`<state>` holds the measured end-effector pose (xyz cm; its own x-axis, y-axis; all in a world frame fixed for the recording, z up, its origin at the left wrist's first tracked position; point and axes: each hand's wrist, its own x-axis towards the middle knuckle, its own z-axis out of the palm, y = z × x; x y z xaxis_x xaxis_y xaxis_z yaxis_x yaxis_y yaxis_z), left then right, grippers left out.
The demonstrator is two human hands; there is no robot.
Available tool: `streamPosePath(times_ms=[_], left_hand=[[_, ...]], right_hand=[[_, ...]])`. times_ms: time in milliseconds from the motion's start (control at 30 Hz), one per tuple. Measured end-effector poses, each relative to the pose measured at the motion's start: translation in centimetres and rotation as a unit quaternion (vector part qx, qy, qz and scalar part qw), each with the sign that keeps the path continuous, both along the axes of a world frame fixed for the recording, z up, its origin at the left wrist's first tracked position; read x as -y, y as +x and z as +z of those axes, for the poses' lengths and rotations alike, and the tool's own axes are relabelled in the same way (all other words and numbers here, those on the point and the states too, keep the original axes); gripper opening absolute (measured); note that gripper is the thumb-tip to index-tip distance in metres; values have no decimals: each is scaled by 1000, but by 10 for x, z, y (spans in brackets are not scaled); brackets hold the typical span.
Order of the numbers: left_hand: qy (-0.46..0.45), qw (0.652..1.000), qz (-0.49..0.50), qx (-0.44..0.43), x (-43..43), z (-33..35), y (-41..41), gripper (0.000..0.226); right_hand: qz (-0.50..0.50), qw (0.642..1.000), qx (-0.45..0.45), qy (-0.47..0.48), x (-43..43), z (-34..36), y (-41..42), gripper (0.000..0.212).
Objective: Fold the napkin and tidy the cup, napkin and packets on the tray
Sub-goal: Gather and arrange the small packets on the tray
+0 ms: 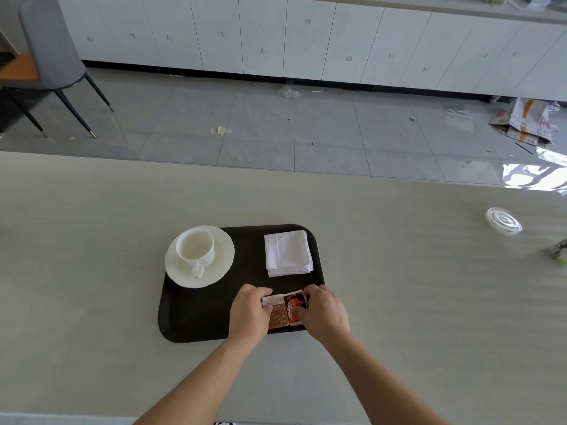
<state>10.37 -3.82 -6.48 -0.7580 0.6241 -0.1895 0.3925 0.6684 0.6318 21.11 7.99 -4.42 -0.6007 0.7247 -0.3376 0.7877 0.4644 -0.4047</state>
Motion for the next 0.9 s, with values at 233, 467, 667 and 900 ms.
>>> streamPosePath(times_ms=[233,467,667,900], left_hand=[[8,1000,-1,-8,1,3,1,35],[13,1000,3,-5,4,8,4,37],[11,1000,13,-1,9,11,-3,36],[1,1000,9,9,10,12,-3,32]], right_hand=[[-1,1000,6,1,0,-1,0,26],[-10,1000,-4,-6,-1,2,0,26],[-19,1000,-15,-11,-3,5,1,14],[-32,999,-41,-12,-12,5,5,20]])
